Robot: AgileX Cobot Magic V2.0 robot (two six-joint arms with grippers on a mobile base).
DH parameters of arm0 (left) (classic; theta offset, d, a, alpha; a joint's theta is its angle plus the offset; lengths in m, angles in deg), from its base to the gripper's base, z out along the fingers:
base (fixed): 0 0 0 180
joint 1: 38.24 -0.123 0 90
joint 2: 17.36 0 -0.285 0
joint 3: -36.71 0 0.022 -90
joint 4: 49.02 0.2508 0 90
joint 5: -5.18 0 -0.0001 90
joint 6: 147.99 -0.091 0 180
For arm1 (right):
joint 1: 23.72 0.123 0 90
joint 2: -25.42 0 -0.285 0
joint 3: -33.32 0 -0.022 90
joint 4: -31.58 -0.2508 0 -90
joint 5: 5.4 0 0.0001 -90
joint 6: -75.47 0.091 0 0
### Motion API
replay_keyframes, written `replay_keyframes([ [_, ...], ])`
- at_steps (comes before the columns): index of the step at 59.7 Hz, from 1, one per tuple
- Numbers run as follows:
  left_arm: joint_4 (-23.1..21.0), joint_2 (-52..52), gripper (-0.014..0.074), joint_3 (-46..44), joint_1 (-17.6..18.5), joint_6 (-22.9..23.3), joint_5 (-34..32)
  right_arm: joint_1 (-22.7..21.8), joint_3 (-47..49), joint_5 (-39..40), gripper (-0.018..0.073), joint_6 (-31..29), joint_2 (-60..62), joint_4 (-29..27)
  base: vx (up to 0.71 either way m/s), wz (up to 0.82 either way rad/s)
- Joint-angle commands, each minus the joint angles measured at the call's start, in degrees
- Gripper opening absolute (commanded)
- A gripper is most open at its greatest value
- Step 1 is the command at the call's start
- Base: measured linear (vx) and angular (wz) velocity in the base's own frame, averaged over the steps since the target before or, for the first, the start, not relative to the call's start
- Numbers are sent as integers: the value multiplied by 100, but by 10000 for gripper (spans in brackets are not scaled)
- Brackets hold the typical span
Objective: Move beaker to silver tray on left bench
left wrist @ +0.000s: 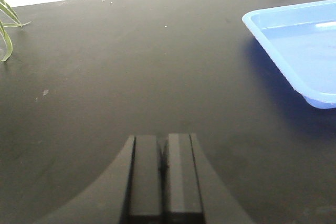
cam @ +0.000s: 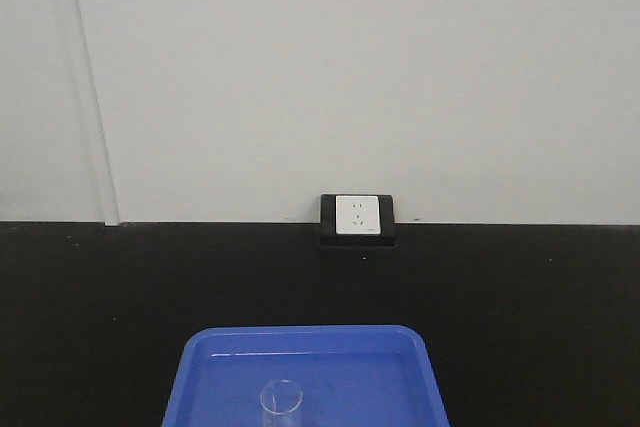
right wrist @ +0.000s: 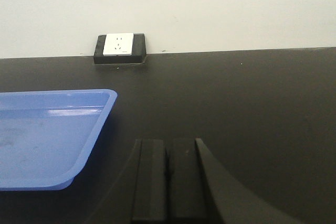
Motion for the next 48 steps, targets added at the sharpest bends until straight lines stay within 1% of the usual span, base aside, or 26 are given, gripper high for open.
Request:
replay_keyframes([
  [1, -16, -40, 1, 114, 33, 10, -428, -35, -32, 473, -11, -4, 65, 38, 0, 0],
  [23, -16, -40, 1, 114, 33, 10, -428, -35, -32, 587, -11, -4, 65, 33, 0, 0],
  [27, -16, -40, 1, 114, 33, 10, -428, -35, -19, 792, -11, -10, 65, 84, 0, 0],
  [32, -16, -40, 1, 114, 33, 10, -428, -35, 101, 1386, -11, -10, 65, 189, 0, 0],
  [37, -16, -40, 1, 114, 33, 10, -428, -35, 463, 1847, -11, -21, 25, 376, 0, 0],
  [41, -16, -40, 1, 114, 33, 10, -428, -35, 931, 1987, -11, -39, -146, 438, 0, 0],
  [48, -16, -40, 1, 114, 33, 10, -428, -35, 1868, 2009, -11, -355, -1101, 464, 0, 0],
])
